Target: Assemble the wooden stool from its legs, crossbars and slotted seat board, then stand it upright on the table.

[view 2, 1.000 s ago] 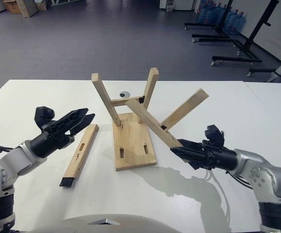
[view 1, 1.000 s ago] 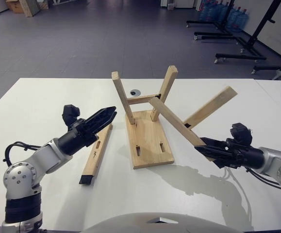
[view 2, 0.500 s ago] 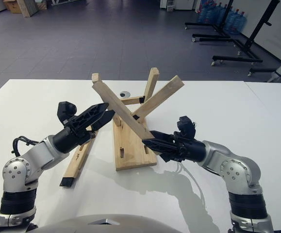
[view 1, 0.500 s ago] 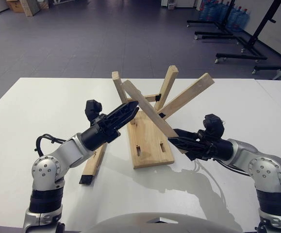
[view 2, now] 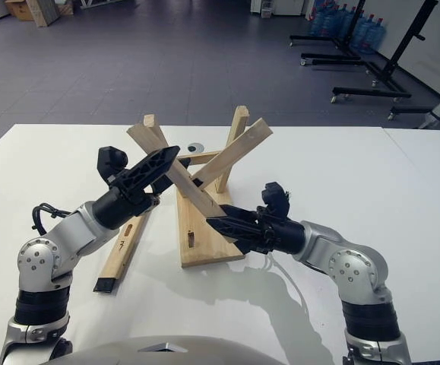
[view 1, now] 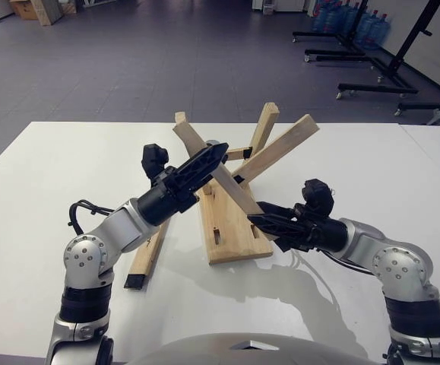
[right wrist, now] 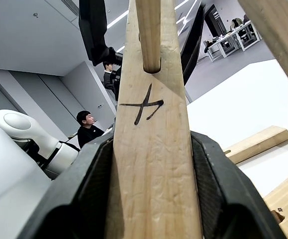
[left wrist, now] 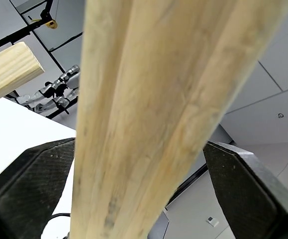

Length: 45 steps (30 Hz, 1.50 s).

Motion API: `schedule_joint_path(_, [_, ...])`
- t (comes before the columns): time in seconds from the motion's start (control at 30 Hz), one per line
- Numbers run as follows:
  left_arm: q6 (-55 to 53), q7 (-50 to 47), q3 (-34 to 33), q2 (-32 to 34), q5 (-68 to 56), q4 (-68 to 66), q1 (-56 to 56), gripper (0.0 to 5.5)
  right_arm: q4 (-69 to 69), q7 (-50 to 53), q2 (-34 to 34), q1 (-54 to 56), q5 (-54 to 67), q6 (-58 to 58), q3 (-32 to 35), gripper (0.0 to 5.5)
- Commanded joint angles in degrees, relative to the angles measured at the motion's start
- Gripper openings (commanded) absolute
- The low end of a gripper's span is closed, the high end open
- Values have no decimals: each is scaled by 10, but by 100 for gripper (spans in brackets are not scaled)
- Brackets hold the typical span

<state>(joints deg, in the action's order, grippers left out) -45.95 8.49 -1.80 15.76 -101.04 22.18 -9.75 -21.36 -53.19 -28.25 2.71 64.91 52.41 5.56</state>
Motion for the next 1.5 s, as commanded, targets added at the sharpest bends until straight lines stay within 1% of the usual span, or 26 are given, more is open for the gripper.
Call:
schedule_joint_path(0.03, [3, -5, 11, -5, 16, -4, -8, 452, -9, 12, 5, 5, 7, -2, -3, 205])
schedule_joint_path(0.17, [5, 1, 20, -14, 31, -3, 1, 452, -6, 24, 13, 19, 17, -1, -4, 205])
schedule_joint_path(0.53, [4, 10, 11, -19, 46, -16, -4, 452, -12, 36, 18, 7, 28, 0, -9, 205])
schedule_joint_path(0.67, [0, 12, 14, -17, 54, -18, -5, 408, -15, 39, 21, 6, 28, 0, -14, 205])
schedule_joint_path(0.8, [1, 13, 14, -20, 61, -21, -6, 329, -16, 40, 22, 5, 29, -1, -15, 205])
schedule_joint_path(0.97, [1, 16, 9, -19, 66, -28, -7, 254, -12, 43, 23, 9, 33, 0, -14, 205])
schedule_joint_path(1.03, [1, 18, 8, -19, 68, -30, -8, 243, -12, 44, 22, 9, 35, 1, -14, 205])
schedule_joint_path(1.3, [1, 24, 3, -18, 77, -25, -7, 238, 0, 46, 18, 19, 30, 13, -24, 205])
schedule_joint_path(1.33, [1, 25, 3, -18, 78, -25, -8, 238, 3, 45, 16, 21, 26, 17, -28, 243])
schedule_joint_path(1.4, [1, 25, 3, -19, 79, -25, -8, 222, 10, 48, 14, 24, 24, 23, -32, 282])
schedule_joint_path(1.5, [0, 25, 4, -20, 82, -26, -9, 214, 16, 48, 14, 27, 31, 24, -28, 334])
